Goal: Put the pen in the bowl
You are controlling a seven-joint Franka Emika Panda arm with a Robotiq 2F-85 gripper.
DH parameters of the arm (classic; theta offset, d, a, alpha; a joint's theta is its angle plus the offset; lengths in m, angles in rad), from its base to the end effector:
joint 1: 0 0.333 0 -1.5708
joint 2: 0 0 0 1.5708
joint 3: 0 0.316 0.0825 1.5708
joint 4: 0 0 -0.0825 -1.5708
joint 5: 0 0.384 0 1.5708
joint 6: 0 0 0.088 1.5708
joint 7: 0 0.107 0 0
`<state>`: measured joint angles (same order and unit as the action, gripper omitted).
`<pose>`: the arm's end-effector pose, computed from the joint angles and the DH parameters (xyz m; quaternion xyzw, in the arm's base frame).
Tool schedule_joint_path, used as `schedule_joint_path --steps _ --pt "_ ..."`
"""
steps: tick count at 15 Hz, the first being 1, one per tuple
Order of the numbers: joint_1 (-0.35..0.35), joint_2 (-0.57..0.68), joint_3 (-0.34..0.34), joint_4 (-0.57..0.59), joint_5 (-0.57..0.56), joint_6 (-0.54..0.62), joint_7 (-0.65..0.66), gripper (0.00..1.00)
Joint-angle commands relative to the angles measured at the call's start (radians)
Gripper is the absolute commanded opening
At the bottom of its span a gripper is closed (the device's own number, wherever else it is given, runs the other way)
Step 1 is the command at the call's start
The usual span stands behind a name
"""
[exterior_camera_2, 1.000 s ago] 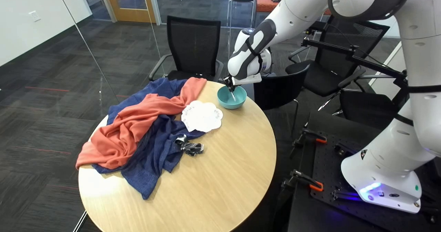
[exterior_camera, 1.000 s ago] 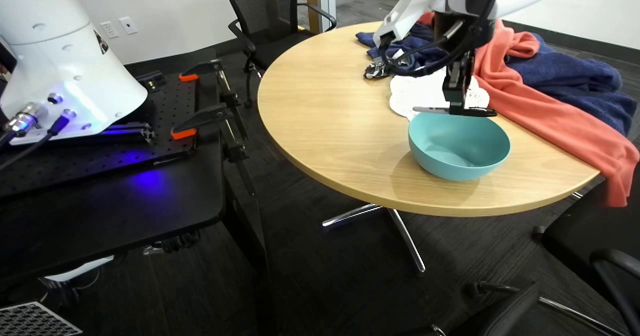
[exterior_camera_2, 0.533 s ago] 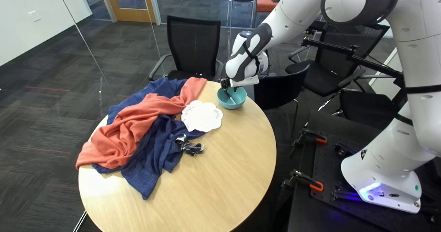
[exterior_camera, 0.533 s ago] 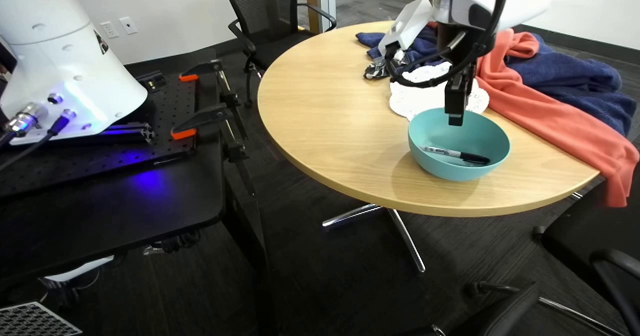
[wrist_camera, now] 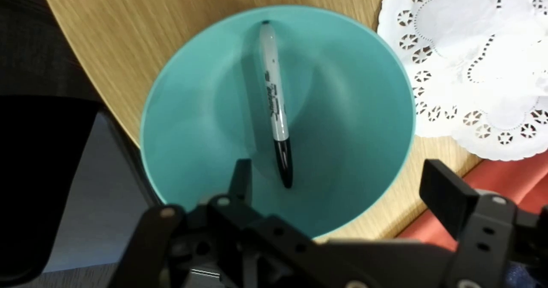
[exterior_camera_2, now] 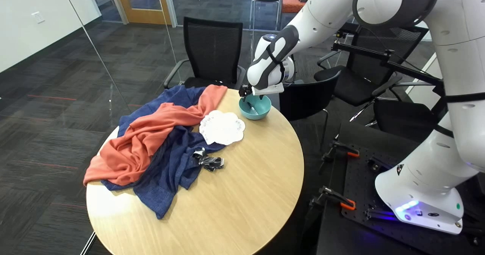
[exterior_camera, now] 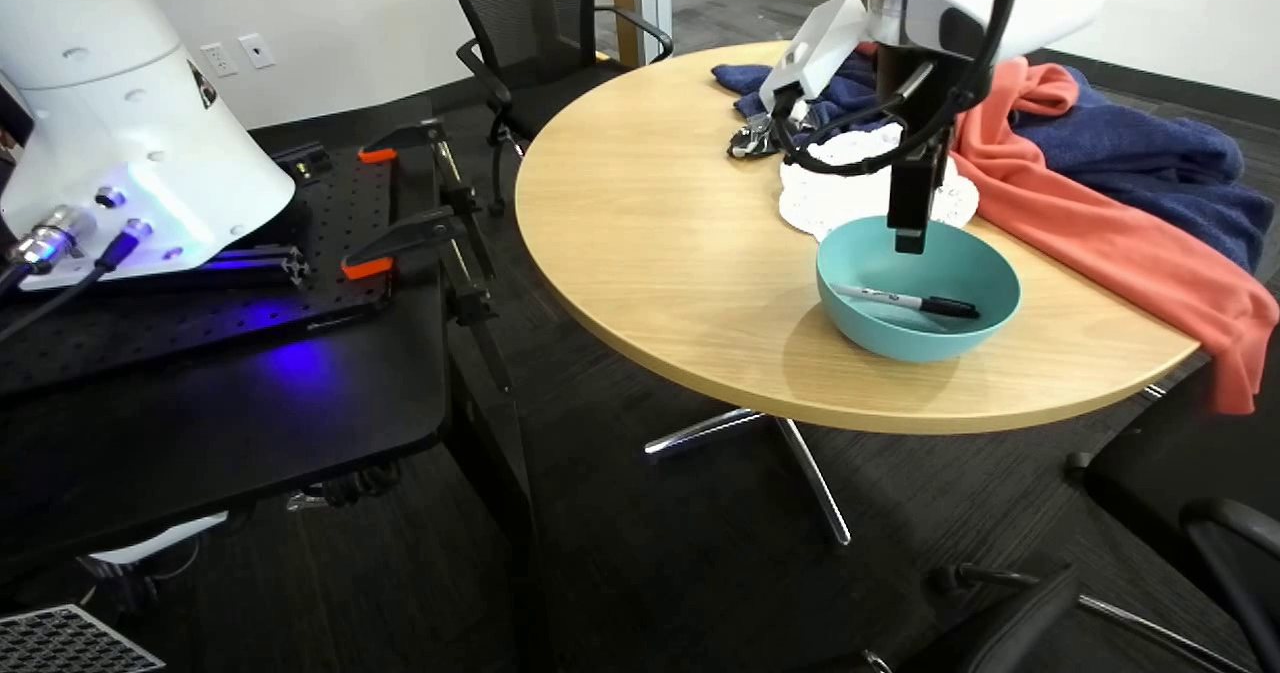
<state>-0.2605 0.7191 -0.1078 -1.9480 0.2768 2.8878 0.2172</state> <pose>0.5805 -0.2388 0.1298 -0.9127 0.3918 -0.1157 0.0072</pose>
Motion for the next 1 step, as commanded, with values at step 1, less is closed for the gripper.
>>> schedule_joint_path --steps 1 --pt "0.001 0.000 -0.001 0.001 0.004 -0.003 -0.001 1.00"
